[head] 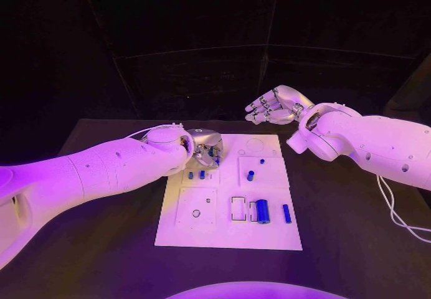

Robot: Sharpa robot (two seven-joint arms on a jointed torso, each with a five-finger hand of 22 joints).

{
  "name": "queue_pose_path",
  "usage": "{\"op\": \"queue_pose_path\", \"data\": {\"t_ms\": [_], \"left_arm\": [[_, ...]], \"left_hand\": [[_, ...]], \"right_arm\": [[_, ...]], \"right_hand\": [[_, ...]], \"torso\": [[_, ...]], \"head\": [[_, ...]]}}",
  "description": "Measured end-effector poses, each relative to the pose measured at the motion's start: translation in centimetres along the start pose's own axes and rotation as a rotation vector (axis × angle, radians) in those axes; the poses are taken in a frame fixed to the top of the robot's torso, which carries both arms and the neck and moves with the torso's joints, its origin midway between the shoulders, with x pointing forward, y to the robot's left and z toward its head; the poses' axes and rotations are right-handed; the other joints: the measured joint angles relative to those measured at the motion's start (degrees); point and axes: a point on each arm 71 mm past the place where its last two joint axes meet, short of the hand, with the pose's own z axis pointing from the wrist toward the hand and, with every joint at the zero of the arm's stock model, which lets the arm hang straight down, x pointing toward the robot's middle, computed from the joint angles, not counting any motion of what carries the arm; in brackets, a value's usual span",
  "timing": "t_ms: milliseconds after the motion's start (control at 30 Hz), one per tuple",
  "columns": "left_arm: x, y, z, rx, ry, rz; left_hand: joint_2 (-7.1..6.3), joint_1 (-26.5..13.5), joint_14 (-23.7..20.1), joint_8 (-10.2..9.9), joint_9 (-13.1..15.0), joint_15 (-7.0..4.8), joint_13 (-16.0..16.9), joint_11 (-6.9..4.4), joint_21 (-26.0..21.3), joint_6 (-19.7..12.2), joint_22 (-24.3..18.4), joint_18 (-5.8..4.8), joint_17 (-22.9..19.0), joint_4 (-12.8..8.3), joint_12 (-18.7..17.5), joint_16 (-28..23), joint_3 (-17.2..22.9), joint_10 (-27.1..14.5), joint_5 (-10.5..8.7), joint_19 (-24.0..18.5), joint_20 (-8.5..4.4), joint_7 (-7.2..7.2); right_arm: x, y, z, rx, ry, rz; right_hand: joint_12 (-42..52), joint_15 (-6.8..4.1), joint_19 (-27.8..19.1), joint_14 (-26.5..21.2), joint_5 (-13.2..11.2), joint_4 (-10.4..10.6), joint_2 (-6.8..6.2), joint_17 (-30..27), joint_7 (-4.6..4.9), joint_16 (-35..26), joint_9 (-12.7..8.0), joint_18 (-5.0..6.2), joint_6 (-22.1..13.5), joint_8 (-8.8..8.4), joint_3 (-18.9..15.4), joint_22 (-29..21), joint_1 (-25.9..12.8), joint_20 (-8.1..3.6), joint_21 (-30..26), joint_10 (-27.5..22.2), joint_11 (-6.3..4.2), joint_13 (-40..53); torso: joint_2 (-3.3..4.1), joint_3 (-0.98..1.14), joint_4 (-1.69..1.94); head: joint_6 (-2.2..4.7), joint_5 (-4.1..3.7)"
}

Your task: Assemble the parts on the task board

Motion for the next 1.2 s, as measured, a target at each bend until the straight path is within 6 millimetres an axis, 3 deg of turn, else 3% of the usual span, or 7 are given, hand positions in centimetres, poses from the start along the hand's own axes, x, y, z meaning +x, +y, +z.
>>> {"op": "queue_pose_path", "data": {"t_ms": [200,433,867,1200], "left_arm": [[-0.1,0.2,-0.6,0.006,-0.03,-0.011],[-1.8,0.0,-1.4,0.027,-0.09,-0.045],[-2.5,2.7,-4.8,-0.018,-0.1,-0.095],[-2.2,3.8,-5.3,-0.049,-0.066,-0.109]], "left_hand": [[0.06,0.1,0.0,-1.0,-0.1,0.0,0.0,0.27,0.9,0.6,1.1,-0.01,-0.5,-1.2,-1.8,0.0,2.7,1.1,-0.21,0.0,0.0,0.16],[-0.33,-0.9,0.0,-1.4,-0.1,0.0,0.0,0.15,0.9,0.8,1.5,0.0,-0.8,-1.3,-2.7,0.0,3.2,1.8,-0.22,0.0,0.0,0.37],[-1.17,-1.8,0.0,-1.8,-0.1,0.01,0.0,-0.07,1.6,1.0,2.2,0.0,-1.0,-1.5,-3.4,0.0,3.3,2.0,-0.21,0.0,0.0,0.18],[-1.54,-2.6,0.0,-2.0,-0.1,0.01,0.1,0.05,1.6,1.0,2.3,0.0,-1.4,-1.5,-4.0,0.0,3.3,2.3,-0.21,0.0,0.0,0.18]], "right_arm": [[0.0,0.0,0.0,0.0,-0.001,0.001],[-0.1,-0.1,0.0,0.002,-0.003,0.001],[-0.3,-0.3,-0.1,0.007,-0.007,0.0],[-0.3,-0.3,0.0,0.007,-0.006,0.002]], "right_hand": [[0.0,0.0,0.0,0.0,0.0,0.0,-0.24,-0.1,0.0,0.0,0.0,-0.01,0.0,-0.22,0.0,-0.1,-0.2,0.0,0.0,0.0,0.05,0.0],[-0.2,0.0,0.0,0.0,0.0,0.0,-0.23,-0.2,0.0,0.0,0.0,0.0,0.0,-0.22,0.0,-0.1,-0.2,0.0,0.0,-0.2,0.21,0.0],[-0.2,-0.01,0.0,0.0,0.0,0.0,-0.23,-0.3,0.0,0.0,0.0,0.0,0.0,-0.22,0.0,-0.2,-0.2,0.0,-0.3,-0.2,0.21,0.0],[-0.2,0.19,0.0,-0.2,0.0,-0.2,-0.22,-0.4,0.0,0.0,0.0,0.0,0.0,-0.22,0.1,-0.3,-0.2,0.0,-0.3,-0.2,0.21,0.0]], "torso": [[-0.04,-0.01,0.07],[-0.05,-0.01,0.09],[-0.05,-0.01,0.14],[0.05,0.0,0.03]], "head": [[0.13,-0.02],[0.3,0.03],[0.39,0.17],[0.19,0.57]]}}
